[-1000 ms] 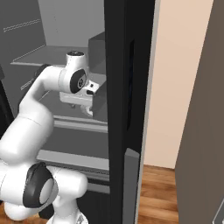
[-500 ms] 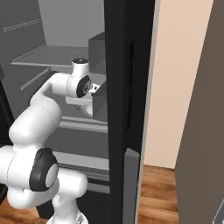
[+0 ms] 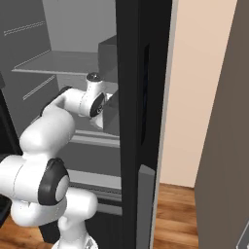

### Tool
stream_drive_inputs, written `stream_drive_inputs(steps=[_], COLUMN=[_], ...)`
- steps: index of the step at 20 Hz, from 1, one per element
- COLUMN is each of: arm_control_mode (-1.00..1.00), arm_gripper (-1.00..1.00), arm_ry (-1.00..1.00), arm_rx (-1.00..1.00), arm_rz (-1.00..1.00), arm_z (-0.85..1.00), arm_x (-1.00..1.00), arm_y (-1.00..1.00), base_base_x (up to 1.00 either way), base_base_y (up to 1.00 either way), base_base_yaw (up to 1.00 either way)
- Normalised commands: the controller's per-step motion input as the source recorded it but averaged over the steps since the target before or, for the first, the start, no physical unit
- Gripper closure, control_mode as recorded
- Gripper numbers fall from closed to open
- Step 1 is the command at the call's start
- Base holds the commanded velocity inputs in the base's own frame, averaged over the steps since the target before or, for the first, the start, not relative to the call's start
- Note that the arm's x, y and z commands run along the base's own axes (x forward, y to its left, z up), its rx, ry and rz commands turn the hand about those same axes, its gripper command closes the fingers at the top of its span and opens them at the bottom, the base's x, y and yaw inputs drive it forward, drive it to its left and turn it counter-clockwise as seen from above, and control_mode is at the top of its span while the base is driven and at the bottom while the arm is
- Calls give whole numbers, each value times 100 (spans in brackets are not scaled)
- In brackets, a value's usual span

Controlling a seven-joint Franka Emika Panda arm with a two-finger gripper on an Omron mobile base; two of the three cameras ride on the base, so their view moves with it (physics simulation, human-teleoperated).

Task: Retrieve the shrimp from the fridge and place it on the cutting board.

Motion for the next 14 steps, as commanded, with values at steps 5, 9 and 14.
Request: stream_drive_inputs(steps=[5,9,14], arm_control_mode=[-100,-100,-100], arm_gripper=[-100,-100,-100], arm_ry=[-14,1,7], arm_rx=[0,0,0], arm_rz=[20,8,0], arm_z=[-56,-45,0], arm_x=[50,41,34], arm_y=[0,0,0], base_base_x=[0,0,0], base_base_y=[0,0,0], base_base_yaw=[0,0,0])
